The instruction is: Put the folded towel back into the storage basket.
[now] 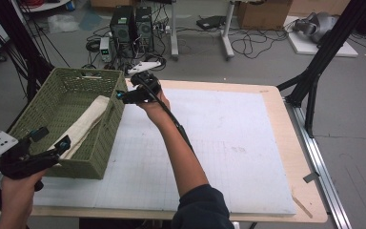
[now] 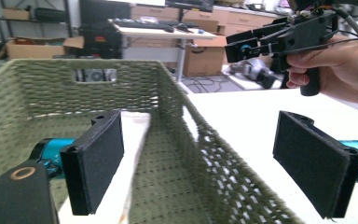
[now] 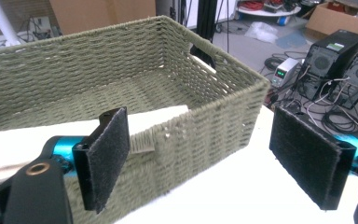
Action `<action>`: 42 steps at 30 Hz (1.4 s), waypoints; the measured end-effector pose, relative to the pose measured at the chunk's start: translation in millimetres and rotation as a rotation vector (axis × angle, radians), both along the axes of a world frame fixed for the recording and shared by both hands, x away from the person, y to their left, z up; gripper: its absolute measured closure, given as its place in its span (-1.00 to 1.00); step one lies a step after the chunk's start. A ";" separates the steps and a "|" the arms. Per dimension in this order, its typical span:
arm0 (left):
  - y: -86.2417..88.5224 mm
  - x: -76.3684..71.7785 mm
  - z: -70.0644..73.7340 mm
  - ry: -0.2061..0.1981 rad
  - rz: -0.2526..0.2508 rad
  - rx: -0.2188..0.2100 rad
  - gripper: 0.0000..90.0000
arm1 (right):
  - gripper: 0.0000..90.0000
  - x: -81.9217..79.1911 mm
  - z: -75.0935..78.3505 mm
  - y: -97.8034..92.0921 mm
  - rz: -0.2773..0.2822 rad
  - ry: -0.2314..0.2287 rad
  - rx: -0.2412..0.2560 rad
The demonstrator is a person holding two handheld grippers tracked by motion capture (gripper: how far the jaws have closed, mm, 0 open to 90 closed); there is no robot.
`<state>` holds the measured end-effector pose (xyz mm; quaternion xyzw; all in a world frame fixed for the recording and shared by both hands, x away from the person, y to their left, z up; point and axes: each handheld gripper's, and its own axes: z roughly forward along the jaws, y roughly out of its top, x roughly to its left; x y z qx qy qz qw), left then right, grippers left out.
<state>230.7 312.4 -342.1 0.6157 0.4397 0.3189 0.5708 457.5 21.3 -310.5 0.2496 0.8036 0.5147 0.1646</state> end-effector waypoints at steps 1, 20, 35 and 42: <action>-2.4 0.7 0.1 0.001 -0.009 0.002 -0.62 | -0.61 -2.2 0.4 -5.4 0.003 -0.005 0.003; -39.0 15.6 -0.8 0.009 -0.144 0.006 -0.61 | -0.64 -48.8 -0.7 -104.3 -0.015 -0.049 0.010; -78.7 30.8 3.5 -0.004 -0.281 -0.003 -0.61 | -0.64 -100.6 -17.4 -185.6 -0.124 -0.058 -0.018; -103.6 38.9 0.9 -0.009 -0.353 0.010 -0.61 | -0.64 -125.5 -26.4 -223.1 -0.203 -0.074 -0.020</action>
